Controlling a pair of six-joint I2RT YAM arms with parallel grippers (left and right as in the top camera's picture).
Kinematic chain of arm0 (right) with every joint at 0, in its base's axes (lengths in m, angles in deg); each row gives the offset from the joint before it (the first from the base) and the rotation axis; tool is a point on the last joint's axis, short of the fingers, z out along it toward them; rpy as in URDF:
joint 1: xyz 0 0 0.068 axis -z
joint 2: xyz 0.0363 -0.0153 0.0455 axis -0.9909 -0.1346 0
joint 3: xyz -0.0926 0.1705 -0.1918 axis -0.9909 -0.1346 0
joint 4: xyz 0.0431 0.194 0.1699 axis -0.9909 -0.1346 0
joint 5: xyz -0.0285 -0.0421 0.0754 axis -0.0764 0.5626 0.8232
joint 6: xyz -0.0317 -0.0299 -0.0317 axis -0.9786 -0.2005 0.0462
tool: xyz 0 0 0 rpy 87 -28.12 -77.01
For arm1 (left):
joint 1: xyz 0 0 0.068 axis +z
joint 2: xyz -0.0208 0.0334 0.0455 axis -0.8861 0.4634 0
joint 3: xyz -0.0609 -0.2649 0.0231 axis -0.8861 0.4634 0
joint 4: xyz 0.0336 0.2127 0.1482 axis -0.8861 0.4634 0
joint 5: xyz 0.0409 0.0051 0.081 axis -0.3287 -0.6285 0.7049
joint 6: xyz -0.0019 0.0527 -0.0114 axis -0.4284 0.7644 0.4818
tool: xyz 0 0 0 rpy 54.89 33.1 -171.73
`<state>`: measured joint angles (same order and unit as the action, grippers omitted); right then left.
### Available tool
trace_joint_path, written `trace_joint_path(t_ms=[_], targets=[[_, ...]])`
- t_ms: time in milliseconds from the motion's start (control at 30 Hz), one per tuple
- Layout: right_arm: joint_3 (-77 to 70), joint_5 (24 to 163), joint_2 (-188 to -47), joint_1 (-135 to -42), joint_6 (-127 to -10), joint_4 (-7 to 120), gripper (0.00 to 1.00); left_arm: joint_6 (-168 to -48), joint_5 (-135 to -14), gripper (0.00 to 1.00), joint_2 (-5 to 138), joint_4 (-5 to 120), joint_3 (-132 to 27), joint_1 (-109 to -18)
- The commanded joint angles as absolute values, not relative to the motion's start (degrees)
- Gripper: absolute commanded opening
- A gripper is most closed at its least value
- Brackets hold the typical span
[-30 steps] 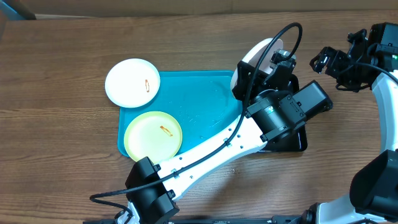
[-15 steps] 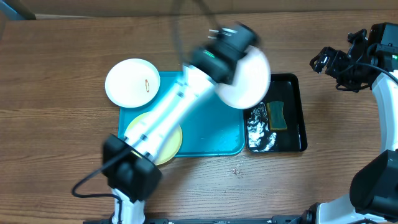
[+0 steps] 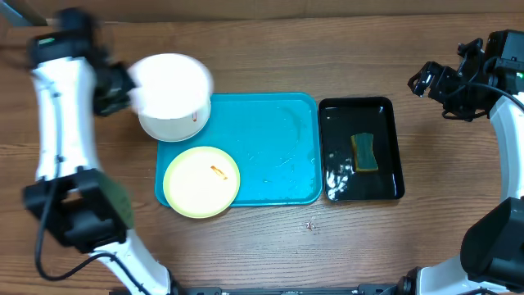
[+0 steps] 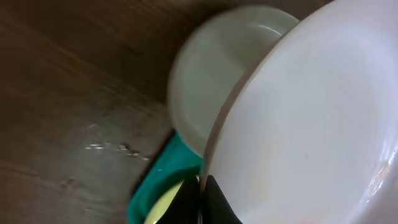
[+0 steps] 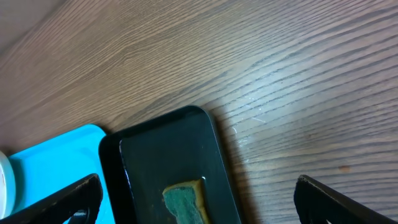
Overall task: Clean dirty plates on tray and stack at the side
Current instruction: 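Lift the white plate with the left gripper and carry it left off the tray, then set the white plate on the table left of the tray and release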
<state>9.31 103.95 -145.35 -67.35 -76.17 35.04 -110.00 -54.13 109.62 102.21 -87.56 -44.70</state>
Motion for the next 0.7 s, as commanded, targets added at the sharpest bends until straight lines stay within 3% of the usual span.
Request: trace_joint_path(t_ms=[0,333,667], targets=[[9.5,103.9,-144.9,-67.2,-76.1,35.2,1.00,-107.8,-54.5,0.04,108.0,102.8,-88.6,-35.8],[9.5,103.9,-144.9,-67.2,-76.1,35.2,1.00,-110.1,-46.4,0.04,108.1,99.8,-86.2,-17.3],[9.5,103.9,-144.9,-67.2,-76.1,35.2,1.00,-111.0,-46.5,0.04,108.1,83.6,-67.3,-17.6]])
